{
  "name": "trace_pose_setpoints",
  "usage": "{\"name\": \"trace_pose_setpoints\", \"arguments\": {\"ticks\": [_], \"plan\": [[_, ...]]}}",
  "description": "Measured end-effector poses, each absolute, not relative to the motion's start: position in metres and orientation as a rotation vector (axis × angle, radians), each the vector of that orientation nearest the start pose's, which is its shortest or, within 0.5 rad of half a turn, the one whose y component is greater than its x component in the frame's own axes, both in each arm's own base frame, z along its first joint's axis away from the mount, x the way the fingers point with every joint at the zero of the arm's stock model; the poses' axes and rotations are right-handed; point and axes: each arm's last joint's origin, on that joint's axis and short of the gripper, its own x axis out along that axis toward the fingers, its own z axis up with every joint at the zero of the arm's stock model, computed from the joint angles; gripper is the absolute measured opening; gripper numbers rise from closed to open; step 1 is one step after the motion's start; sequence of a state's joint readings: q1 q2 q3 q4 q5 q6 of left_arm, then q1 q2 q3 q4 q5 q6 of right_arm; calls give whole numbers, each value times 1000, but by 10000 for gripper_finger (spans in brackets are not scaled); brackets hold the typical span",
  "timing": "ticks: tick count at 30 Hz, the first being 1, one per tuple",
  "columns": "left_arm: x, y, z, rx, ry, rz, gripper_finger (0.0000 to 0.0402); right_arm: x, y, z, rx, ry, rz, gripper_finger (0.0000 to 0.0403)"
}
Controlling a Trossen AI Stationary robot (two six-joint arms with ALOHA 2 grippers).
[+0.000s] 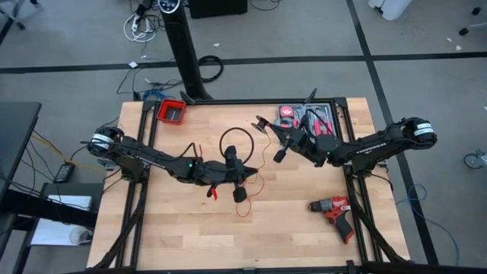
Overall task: Coil cords
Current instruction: Uncoil the red wire from the black spool, then coil the red wire onto the black spool
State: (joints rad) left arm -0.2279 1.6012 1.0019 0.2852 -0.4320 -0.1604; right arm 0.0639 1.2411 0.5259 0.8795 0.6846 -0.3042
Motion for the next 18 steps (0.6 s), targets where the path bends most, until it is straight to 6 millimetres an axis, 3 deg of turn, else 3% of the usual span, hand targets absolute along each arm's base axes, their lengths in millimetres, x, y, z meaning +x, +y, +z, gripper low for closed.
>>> {"name": "trace_pose_setpoints", "arguments": {"ticks": [6, 13, 18], "plan": [[346, -67, 247, -40, 305, 262, 19, 248, -2, 253, -233, -60, -637, 0], [342, -65, 245, 8, 361, 280, 96, 248, -1, 253, -233, -60, -632, 0], [334, -63, 255, 37, 368, 277, 131, 249, 1, 251, -240, -43, -622, 0]]}}
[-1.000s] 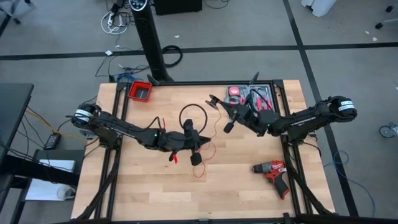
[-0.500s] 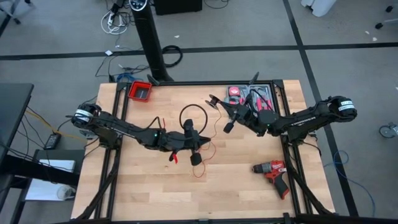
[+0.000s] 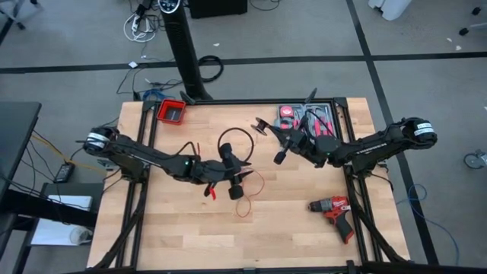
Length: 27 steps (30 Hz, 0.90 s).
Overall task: Coil cords
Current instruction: Coil the red wire onto the black spool
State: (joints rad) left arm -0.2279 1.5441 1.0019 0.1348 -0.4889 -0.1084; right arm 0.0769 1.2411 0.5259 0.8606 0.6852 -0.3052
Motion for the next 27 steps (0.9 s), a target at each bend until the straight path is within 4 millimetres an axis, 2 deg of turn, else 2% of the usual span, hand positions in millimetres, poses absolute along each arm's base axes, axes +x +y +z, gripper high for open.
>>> {"name": "trace_pose_setpoints", "arguments": {"ticks": [6, 11, 19, 27], "plan": [[321, -58, 281, 132, 303, 304, 136, 249, 1, 248, -253, -17, -613, 0], [318, -46, 287, 271, 314, 421, 136, 250, 2, 248, -257, -18, -581, 0], [319, -17, 287, 221, 348, 383, 136, 251, 3, 239, -297, 69, -521, 0], [307, -8, 295, 210, 384, 351, 136, 251, 3, 234, -332, 120, -509, 0]]}}
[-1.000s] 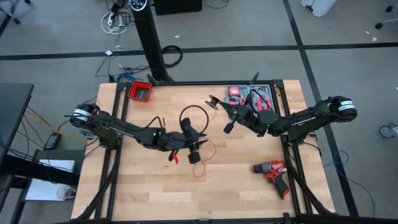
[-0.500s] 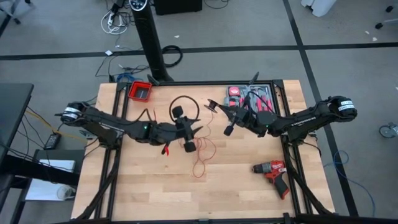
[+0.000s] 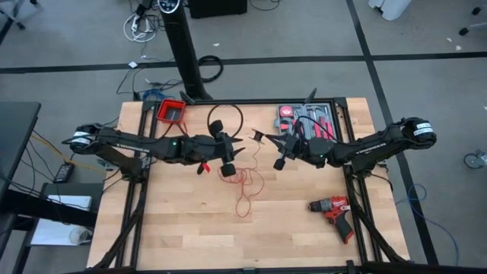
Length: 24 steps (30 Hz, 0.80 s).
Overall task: Coil cords
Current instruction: Coil the red wire onto the black spool
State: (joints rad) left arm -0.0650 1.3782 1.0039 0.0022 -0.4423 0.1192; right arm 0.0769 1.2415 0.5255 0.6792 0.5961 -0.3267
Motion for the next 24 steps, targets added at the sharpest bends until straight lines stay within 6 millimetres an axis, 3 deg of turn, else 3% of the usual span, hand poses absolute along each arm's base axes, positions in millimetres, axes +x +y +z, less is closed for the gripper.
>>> {"name": "trace_pose_setpoints", "arguments": {"ticks": [7, 13, 24], "plan": [[292, 6, 309, 167, 451, 299, 136, 252, 5, 234, -352, 115, -434, 0], [287, 23, 307, 149, 503, 242, 136, 253, 0, 234, -367, 116, -400, 0], [282, 55, 306, 270, 546, 264, 136, 253, -19, 230, -380, 160, -400, 0]]}}
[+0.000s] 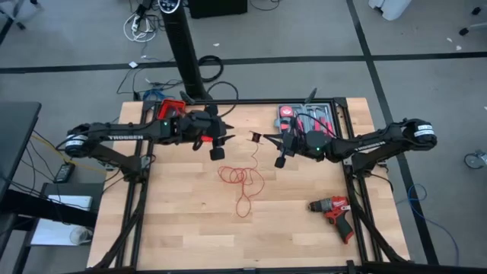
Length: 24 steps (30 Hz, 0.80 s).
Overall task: Coil cords
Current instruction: Coil the red wire onto the black spool
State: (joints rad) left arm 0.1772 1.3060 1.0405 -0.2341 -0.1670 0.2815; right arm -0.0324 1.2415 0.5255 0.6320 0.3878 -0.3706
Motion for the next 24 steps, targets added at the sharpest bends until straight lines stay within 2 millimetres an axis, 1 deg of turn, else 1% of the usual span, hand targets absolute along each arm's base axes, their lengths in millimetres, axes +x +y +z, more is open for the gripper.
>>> {"name": "trace_pose_setpoints", "arguments": {"ticks": [4, 9, 17, 24], "plan": [[280, 67, 306, 243, 539, 248, 136, 252, -26, 229, -378, 165, -389, 0], [278, 75, 306, 225, 533, 257, 136, 252, -36, 229, -373, 162, -374, 0], [280, 81, 311, 198, 468, 256, 136, 250, -51, 229, -368, 154, -344, 0], [281, 80, 312, 193, 444, 219, 136, 249, -54, 230, -418, 158, -327, 0]]}}
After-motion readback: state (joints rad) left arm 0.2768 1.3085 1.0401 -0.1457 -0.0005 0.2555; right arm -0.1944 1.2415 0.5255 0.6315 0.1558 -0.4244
